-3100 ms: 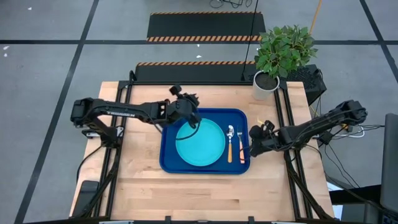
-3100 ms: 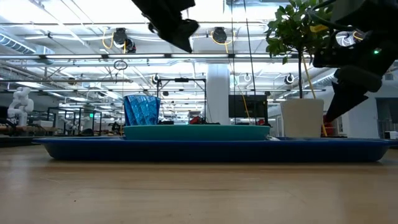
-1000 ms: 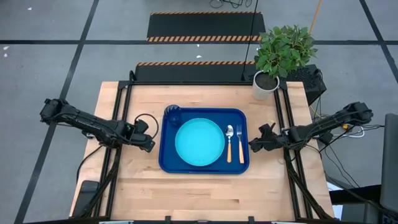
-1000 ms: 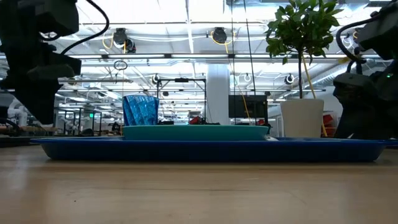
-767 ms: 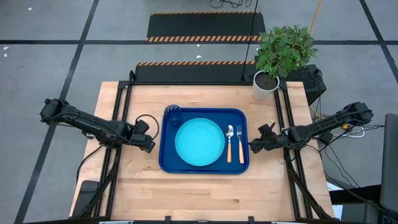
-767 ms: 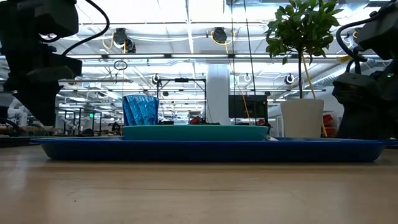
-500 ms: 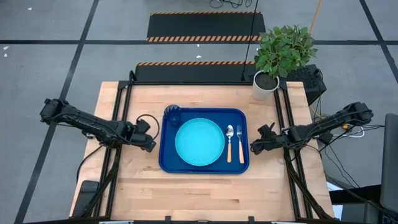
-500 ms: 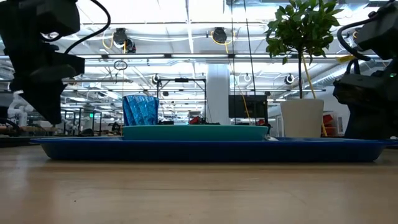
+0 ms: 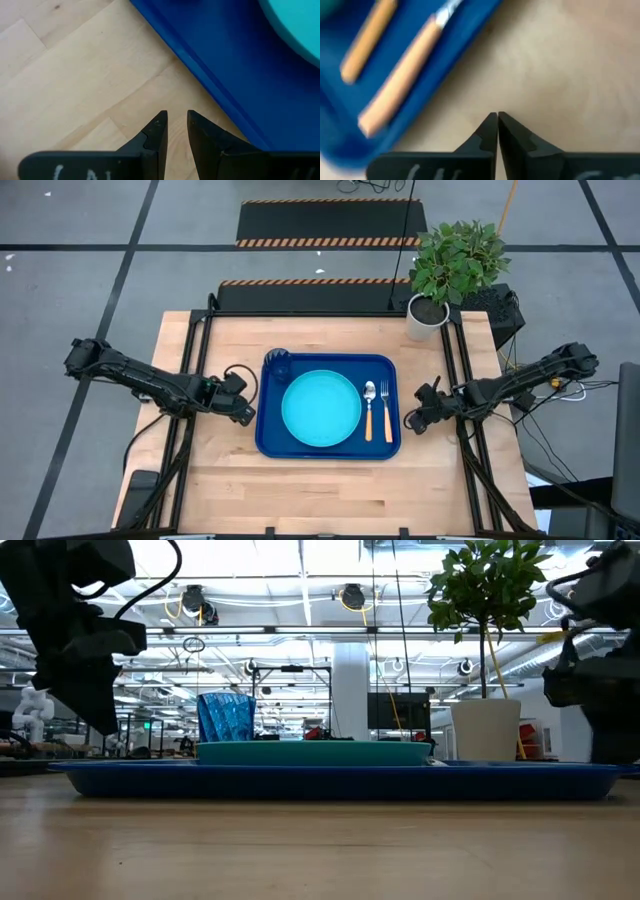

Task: Pick and place plate/cup/fork/spoon on tray
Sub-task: Return to Home Position

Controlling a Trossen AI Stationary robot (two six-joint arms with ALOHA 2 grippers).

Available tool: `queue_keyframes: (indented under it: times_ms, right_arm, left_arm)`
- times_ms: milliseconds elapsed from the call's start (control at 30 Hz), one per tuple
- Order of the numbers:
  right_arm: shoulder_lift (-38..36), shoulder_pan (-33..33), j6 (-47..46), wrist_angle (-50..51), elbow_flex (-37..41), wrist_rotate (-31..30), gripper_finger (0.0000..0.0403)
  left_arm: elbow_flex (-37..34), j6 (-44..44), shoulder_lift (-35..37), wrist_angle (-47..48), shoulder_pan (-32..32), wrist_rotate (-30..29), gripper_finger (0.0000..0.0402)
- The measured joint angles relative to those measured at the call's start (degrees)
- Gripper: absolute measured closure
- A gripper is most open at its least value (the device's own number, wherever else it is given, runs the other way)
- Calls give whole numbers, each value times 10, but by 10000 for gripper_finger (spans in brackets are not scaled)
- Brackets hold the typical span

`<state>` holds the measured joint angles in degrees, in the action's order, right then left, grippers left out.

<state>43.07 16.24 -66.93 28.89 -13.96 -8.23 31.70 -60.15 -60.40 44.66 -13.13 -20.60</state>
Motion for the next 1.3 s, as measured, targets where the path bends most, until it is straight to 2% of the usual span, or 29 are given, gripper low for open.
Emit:
queue_keyframes:
  times_ms: [167,300,400,733,867,1300]
  right_arm:
    - [-1,1,3,50,-62,0,402]
    - [3,1,-35,33,-70,-10,402]
    - [16,0,-44,43,-70,-14,394]
    - [45,-21,-88,-17,-70,-19,279]
    - [69,-33,-91,-60,-71,-19,255]
    - [141,-52,-100,-80,-72,-4,268]
  left_arm:
    - [0,-10,0,-12,0,0,328]
    - [0,-63,0,-14,5,2,328]
    - [0,-71,-4,-15,8,7,327]
    - [0,-53,-3,-20,22,0,327]
    - [0,-28,-3,-20,30,-22,327]
    - [0,0,-3,-21,35,-24,327]
